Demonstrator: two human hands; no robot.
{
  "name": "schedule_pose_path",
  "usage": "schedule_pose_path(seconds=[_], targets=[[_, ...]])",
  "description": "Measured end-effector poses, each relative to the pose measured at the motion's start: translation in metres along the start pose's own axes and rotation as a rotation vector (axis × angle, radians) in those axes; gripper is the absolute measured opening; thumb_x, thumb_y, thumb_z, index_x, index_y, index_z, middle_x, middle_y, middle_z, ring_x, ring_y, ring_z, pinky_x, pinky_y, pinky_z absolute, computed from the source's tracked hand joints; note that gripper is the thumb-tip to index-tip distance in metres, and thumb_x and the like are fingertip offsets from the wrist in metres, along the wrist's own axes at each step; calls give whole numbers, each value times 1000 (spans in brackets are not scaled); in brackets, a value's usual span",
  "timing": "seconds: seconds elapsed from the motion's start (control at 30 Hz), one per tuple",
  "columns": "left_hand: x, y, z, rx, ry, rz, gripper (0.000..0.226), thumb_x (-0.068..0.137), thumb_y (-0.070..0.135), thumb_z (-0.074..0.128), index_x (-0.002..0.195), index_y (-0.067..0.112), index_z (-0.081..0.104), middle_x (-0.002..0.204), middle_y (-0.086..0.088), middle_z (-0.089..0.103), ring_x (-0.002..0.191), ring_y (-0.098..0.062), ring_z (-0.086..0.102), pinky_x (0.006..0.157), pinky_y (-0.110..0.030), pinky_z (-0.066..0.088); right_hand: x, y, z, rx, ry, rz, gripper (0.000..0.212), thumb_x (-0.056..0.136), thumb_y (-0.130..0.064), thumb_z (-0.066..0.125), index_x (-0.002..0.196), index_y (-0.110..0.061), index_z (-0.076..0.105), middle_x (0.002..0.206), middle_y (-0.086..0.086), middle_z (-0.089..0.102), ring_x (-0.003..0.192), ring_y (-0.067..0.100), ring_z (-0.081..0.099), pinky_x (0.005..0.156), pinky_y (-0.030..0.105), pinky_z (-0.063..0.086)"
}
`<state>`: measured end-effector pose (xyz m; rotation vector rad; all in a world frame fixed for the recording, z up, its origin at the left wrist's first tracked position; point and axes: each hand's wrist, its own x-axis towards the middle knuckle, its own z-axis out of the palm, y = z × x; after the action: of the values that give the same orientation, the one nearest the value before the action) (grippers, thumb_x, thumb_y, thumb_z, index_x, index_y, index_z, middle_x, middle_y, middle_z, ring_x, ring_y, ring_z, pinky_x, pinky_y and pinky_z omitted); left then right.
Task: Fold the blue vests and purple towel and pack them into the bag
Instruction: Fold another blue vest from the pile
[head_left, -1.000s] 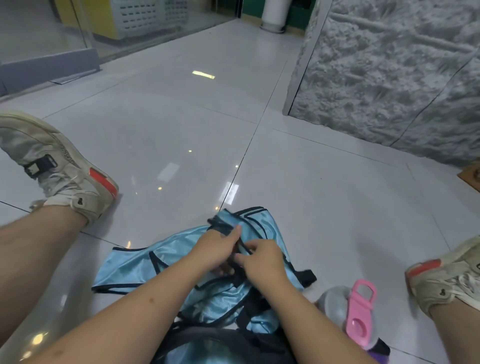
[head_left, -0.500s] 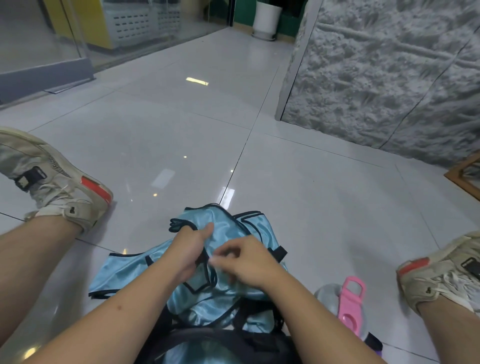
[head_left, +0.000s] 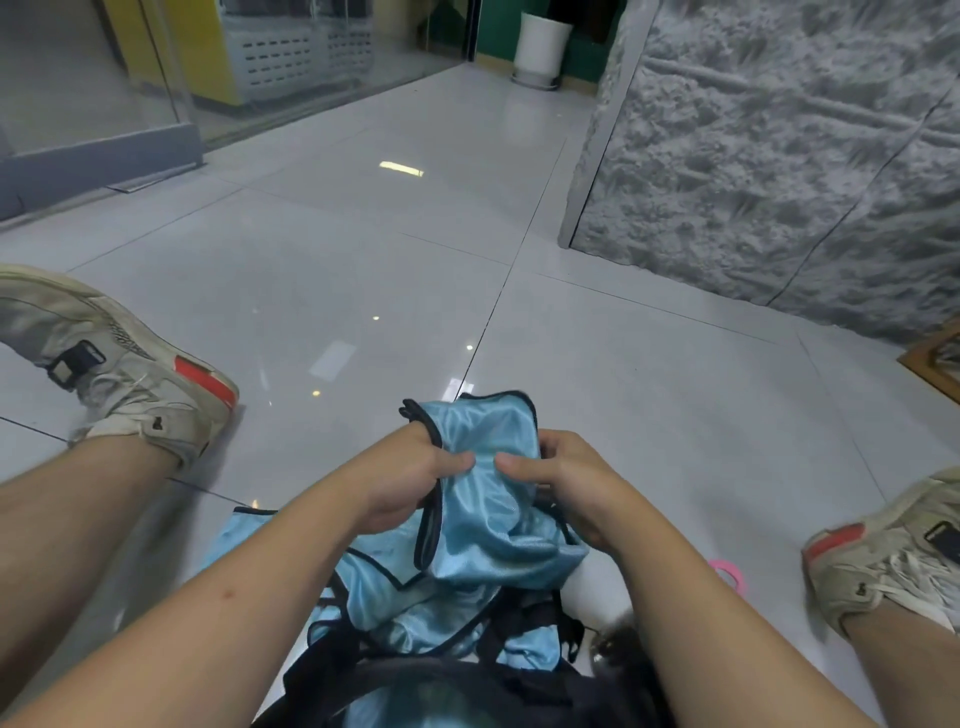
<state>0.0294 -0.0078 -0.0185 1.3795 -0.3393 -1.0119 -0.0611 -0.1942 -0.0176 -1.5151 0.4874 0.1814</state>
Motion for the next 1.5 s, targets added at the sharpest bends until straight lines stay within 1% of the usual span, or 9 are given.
schedule_pose_path(seconds=[0.2, 0.43, 0.6, 0.7, 0.87, 0.97, 1.1, 1.37, 1.5], targets=[[-6, 66, 2, 83, -51, 120, 30, 102, -7, 50, 122, 6, 68, 116, -16, 76, 107, -33, 74, 94, -44, 58, -14, -28, -26, -185, -112, -17, 44, 65, -17, 91, 103, -1, 77, 100, 16, 79, 89, 36, 76, 77, 37, 59], [-14, 150, 15, -5, 38, 317, 18, 104, 11, 55, 111, 5, 71, 98, -13, 79, 85, -26, 77, 73, -36, 64, -49, -93, -24, -15, -204, -135, 27, 88, 0, 73, 113, 8, 67, 96, 18, 77, 74, 27, 77, 58, 29, 60], [-24, 143, 9, -703, -14, 342, 73, 105, 61, 35, 93, 8, 83, 102, -11, 79, 93, -27, 78, 80, -41, 64, -57, -128, -14, 101, -117, -357, 32, 77, -8, 77, 108, 3, 72, 97, 18, 76, 84, 32, 74, 73, 38, 59], [-24, 113, 8, -764, 49, 283, 66, 104, 60, 40, 80, 15, 82, 90, -5, 78, 82, -23, 77, 72, -36, 63, -54, -137, -8, 113, 27, -383, 38, 75, -15, 81, 109, 1, 74, 100, 18, 75, 88, 33, 71, 78, 44, 58], [-31, 81, 12, -687, -75, 181, 116, 78, 97, 22, 124, 4, 74, 135, -20, 67, 124, -37, 66, 106, -52, 43, -55, -137, 2, 123, 210, -362, 13, 90, -10, 77, 100, -3, 75, 91, 16, 77, 75, 29, 73, 60, 34, 58], [-38, 78, 19, -548, -209, 261, 102, 76, 83, 56, 143, 6, 60, 148, -21, 57, 138, -37, 54, 117, -55, 39, -56, -140, 7, 219, 266, -360, 10, 92, -9, 76, 100, -4, 75, 91, 15, 78, 75, 27, 75, 63, 34, 61], [-35, 88, 26, -89, 10, 295, 55, 76, 8, 83, 129, 12, 67, 127, -13, 73, 120, -31, 69, 100, -41, 57, -64, -155, 7, 217, 296, -415, 3, 94, -7, 74, 92, -5, 72, 76, 10, 75, 59, 20, 71, 47, 27, 54], [-55, 136, 14, -291, 35, 218, 44, 82, 33, 68, 114, 5, 77, 110, -15, 75, 94, -29, 74, 90, -42, 59, -73, -176, -14, 157, 297, -393, 19, 93, -14, 76, 107, 0, 75, 103, 20, 79, 86, 32, 78, 74, 44, 66], [-53, 134, 16, -356, 66, 199, 38, 94, 38, 63, 102, 6, 81, 102, -14, 76, 87, -28, 76, 84, -42, 62, -57, -144, -18, 404, 52, -291, 65, 89, -42, 75, 134, 3, 64, 134, 24, 67, 120, 38, 69, 96, 46, 58]])
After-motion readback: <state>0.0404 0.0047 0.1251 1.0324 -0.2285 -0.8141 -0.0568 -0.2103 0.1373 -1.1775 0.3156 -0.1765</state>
